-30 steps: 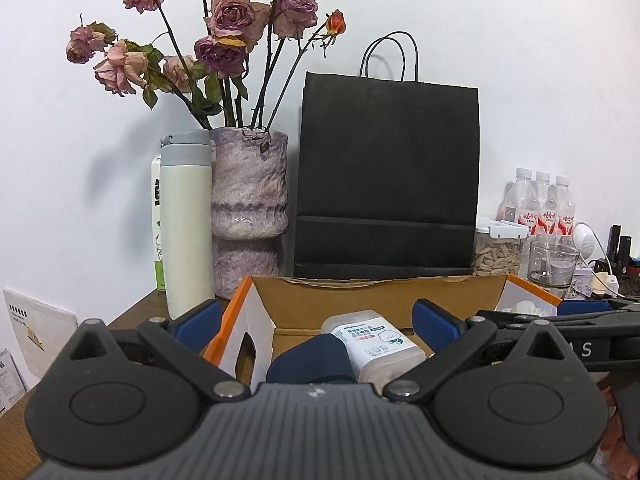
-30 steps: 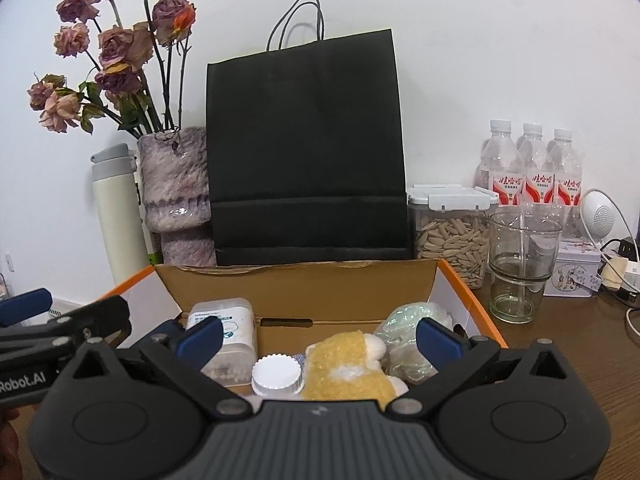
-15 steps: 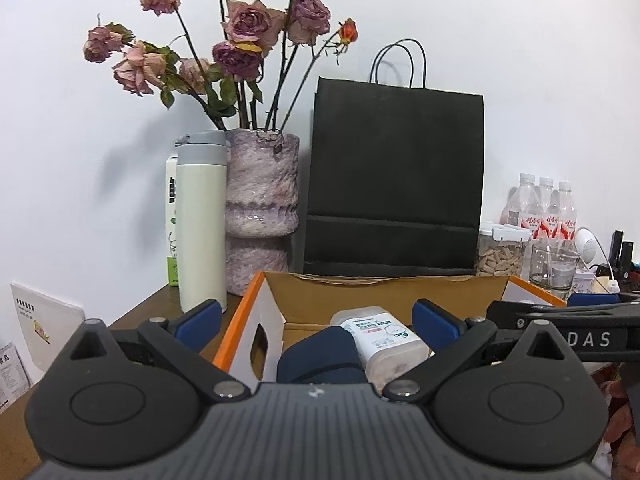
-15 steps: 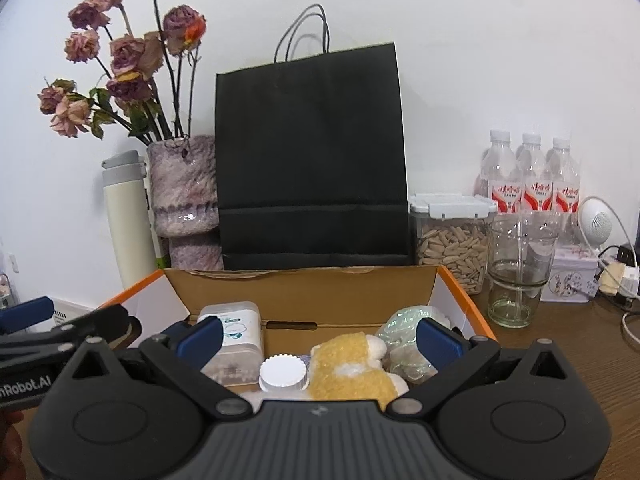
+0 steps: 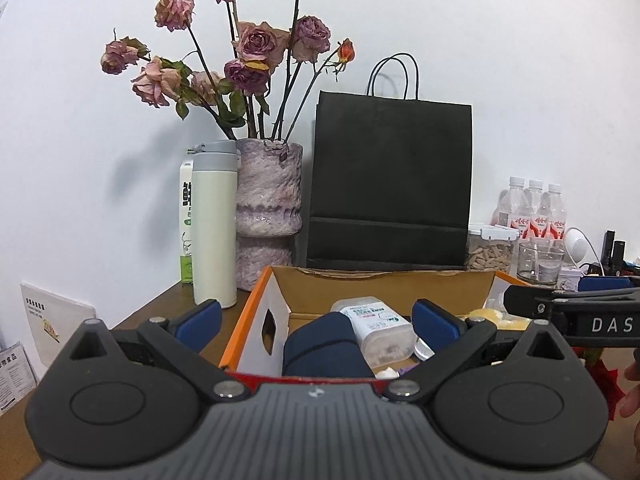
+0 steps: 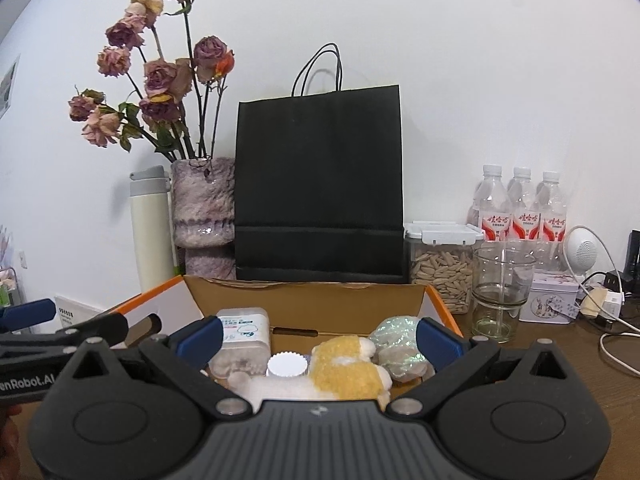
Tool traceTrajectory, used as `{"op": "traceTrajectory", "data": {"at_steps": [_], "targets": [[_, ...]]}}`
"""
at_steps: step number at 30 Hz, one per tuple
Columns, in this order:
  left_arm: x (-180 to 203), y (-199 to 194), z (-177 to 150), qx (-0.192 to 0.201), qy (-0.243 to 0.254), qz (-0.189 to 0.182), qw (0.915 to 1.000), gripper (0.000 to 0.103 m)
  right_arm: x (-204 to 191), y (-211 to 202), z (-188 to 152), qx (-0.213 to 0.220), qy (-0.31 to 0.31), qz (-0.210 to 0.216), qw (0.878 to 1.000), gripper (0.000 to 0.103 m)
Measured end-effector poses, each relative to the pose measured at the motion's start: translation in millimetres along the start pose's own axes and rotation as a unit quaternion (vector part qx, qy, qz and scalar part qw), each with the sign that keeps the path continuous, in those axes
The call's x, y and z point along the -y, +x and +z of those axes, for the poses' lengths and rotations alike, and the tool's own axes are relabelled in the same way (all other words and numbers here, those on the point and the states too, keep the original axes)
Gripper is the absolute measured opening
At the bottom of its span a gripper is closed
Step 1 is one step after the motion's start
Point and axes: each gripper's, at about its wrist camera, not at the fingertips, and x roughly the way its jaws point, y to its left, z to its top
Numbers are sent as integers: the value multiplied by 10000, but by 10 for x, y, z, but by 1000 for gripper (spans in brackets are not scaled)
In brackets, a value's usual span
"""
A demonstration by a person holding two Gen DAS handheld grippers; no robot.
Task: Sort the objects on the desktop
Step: 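Withdraw both tools from the box back toward the loose items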
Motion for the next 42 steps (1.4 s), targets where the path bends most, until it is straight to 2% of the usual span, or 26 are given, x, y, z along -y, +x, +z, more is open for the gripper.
{"op": "traceTrajectory", "data": {"at_steps": [22, 31, 35, 42], "targets": [[82, -773, -156, -135, 19, -78, 9999, 103, 131, -722, -253, -272, -90, -60, 9996, 103], [121, -981, -244, -273, 107, -149, 9995, 103, 205, -1026, -366, -432, -86, 60, 9990, 103], [117, -1064, -270, -299, 60, -152, 9994, 103, 234, -1139, -416, -623, -109, 250, 9977, 103], [111, -1152, -297, -580, -27, -287, 9979, 103, 206, -1351, -528, -849, -281, 333, 9954, 103]]}}
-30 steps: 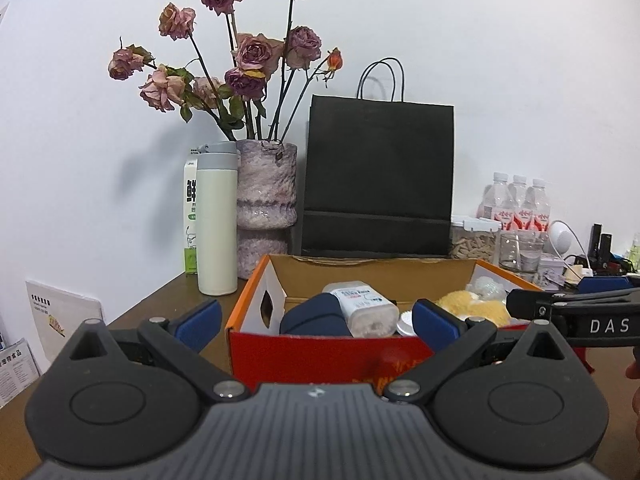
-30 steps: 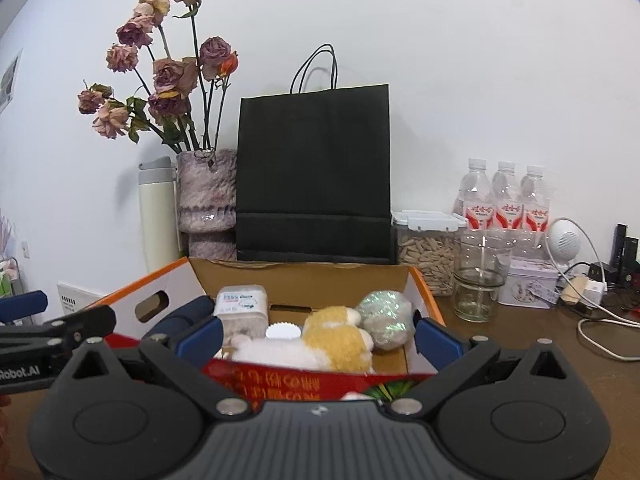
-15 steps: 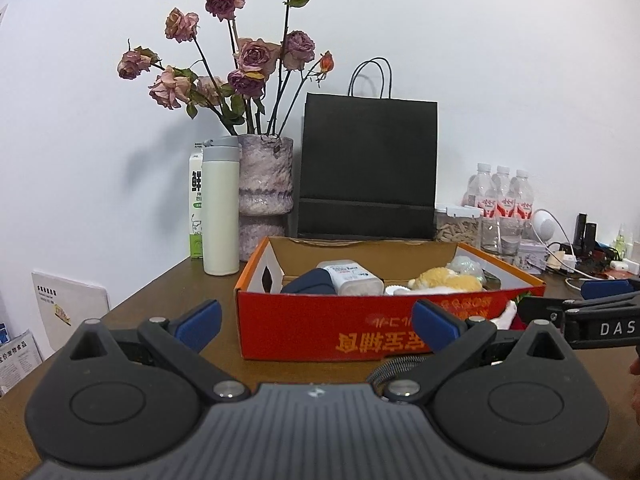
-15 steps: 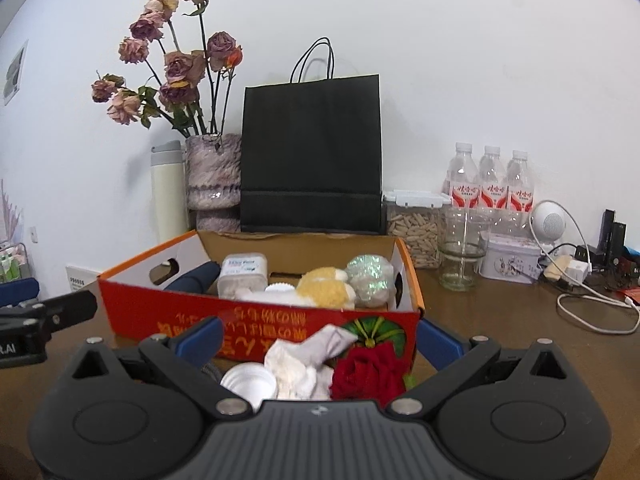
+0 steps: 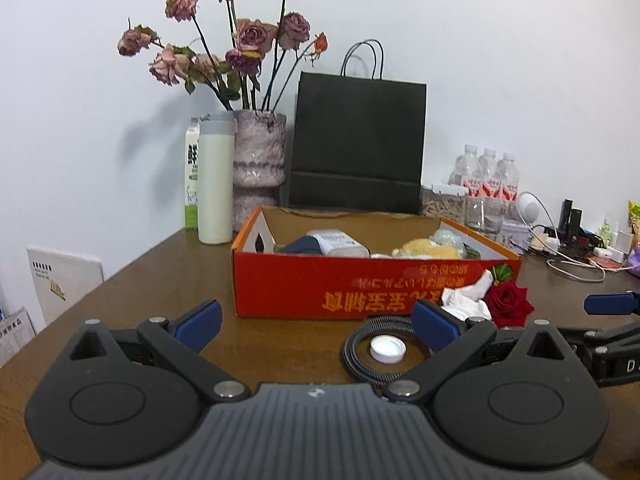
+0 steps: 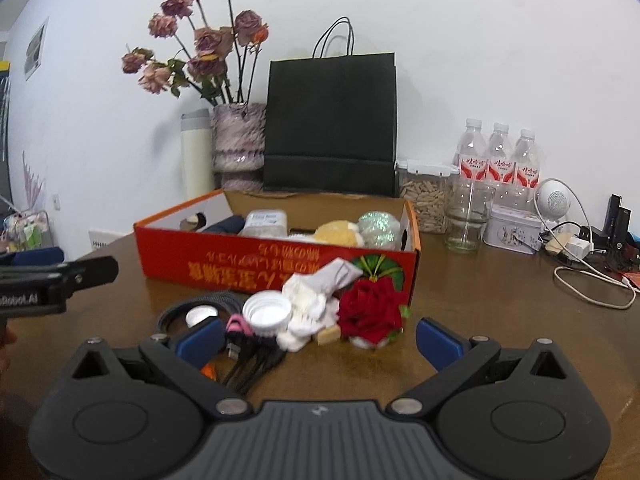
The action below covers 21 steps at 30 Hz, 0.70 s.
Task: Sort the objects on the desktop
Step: 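Withdraw both tools from the box back toward the loose items, then reach the right tool to the black cable plugs and grasp them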
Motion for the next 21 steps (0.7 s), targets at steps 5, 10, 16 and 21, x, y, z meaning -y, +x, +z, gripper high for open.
{"op": "traceTrajectory", "data": {"at_steps": [5, 10, 16, 21], "targets": [[12, 12, -16, -256, -26, -53, 9997, 103, -30, -80, -71, -217, -16, 146, 9997, 101], [-18, 52, -26, -434, -113, -58, 9990, 103, -147, 4, -100, -554, -198, 287, 9979, 89], [-55, 80, -39, -573, -202, -118, 9981, 103, -153, 212, -81, -977, 68, 315, 9947, 70], [-88, 102, -46, -691, -280, -169, 9971, 103, -180, 406, -12, -1177, 311, 352, 9919, 55]]}}
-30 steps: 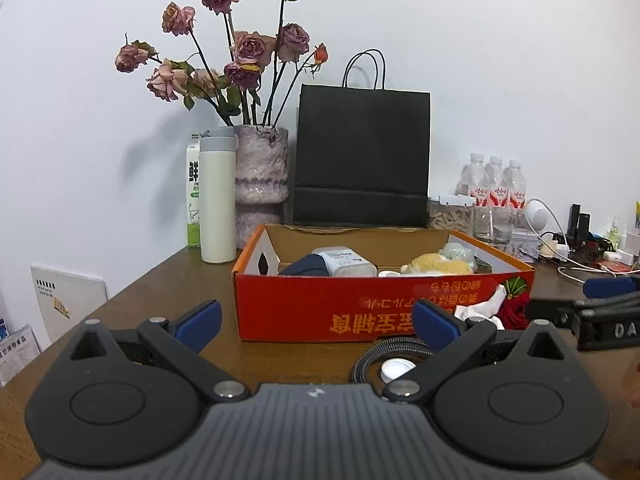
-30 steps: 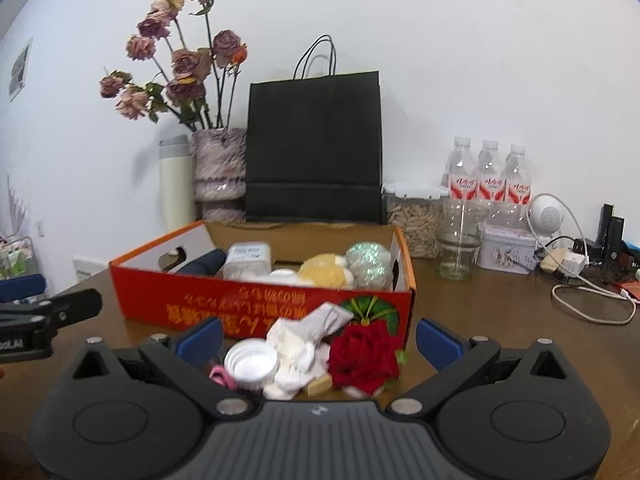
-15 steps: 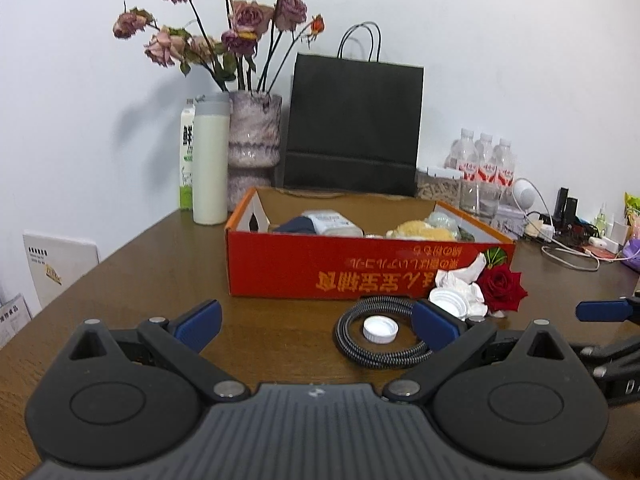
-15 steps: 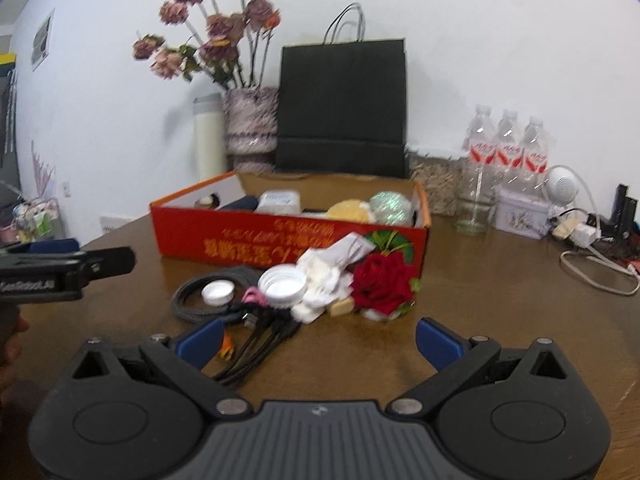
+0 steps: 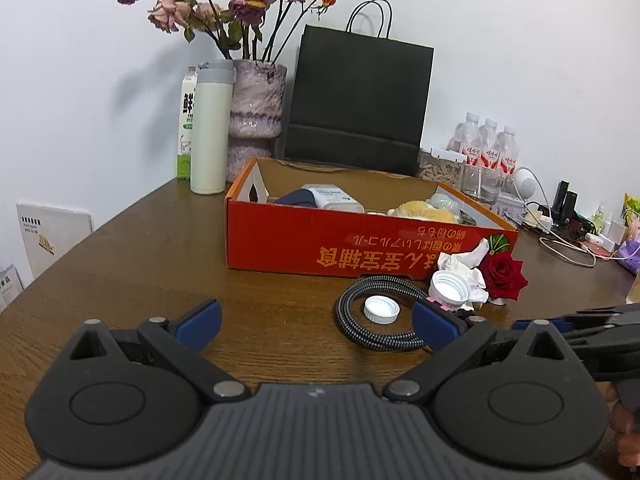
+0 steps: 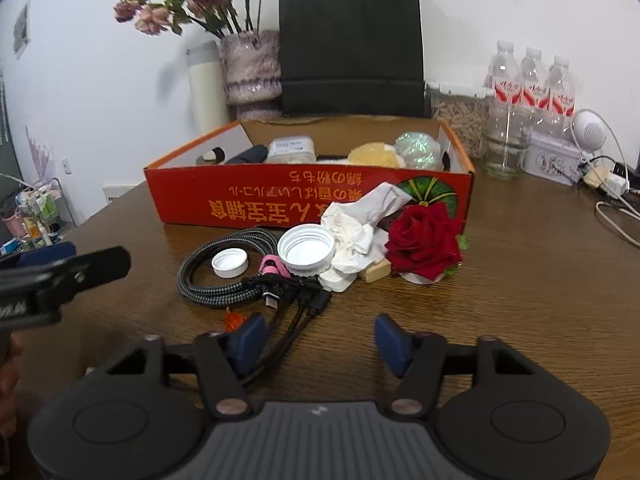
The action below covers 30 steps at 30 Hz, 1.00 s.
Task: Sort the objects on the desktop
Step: 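Reach the right tool to the black cable plugs and grasp them, then grasp the coiled braided cable with the left tool while the right tool holds the black cables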
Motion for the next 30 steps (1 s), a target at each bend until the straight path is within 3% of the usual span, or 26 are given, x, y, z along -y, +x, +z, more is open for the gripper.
{"op": "traceTrajectory", "data": {"at_steps": [8, 12, 15, 21, 30], "targets": [[-26, 22, -12, -166, -33, -9, 9999, 103, -154, 139, 9, -121, -315, -205, 9992, 49], [-58, 34, -15, -225, -93, -4, 9997, 103, -141, 103, 6, -115, -393, -152, 9990, 13], [-90, 41, -18, -252, -142, 12, 9996, 103, -113, 58, -11, -152, -477, -199, 9985, 7], [-98, 40, -15, -235, -131, -16, 9996, 103, 10, -57, -75, -155, -447, -269, 9985, 4], [-94, 94, -14, -384, -169, -170, 9990, 103, 184, -244, -107, 199, -196, -427, 9987, 3]]}}
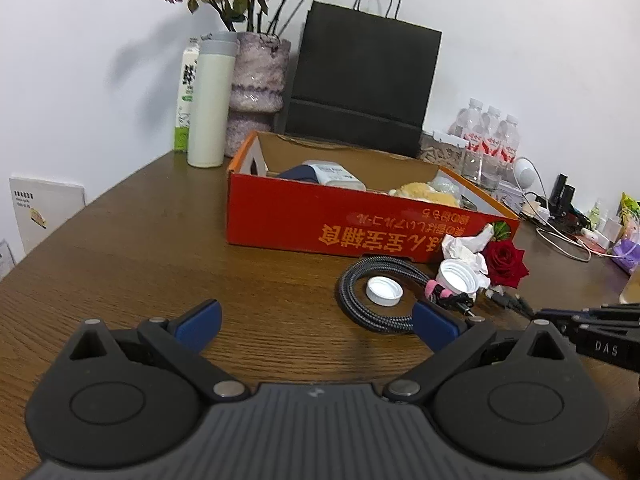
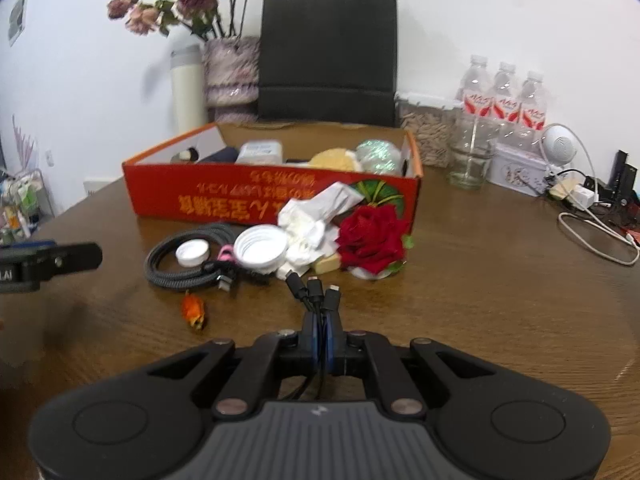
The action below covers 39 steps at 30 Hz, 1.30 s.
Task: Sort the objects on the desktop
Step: 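Grasp the coiled braided cable with the left tool while the right tool holds the black cables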
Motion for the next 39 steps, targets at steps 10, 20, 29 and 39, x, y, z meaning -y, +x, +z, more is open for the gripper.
{"op": "traceTrajectory", "data": {"at_steps": [10, 20, 29, 39], "targets": [[379, 432, 173, -546, 563, -370, 9962, 103, 45, 50, 118, 403, -196, 14, 9990, 3], [555, 930, 215, -1149, 942, -286, 9885, 103, 210, 168, 210, 530, -129, 197, 9983, 4], [630, 1058, 231, -1142, 1196, -263, 9859, 103, 232, 179, 177, 517, 26, 192, 9985, 4], [546, 958, 263, -886, 856, -284, 9920, 90, 113, 58, 149, 840, -219, 40, 9962, 4]]}}
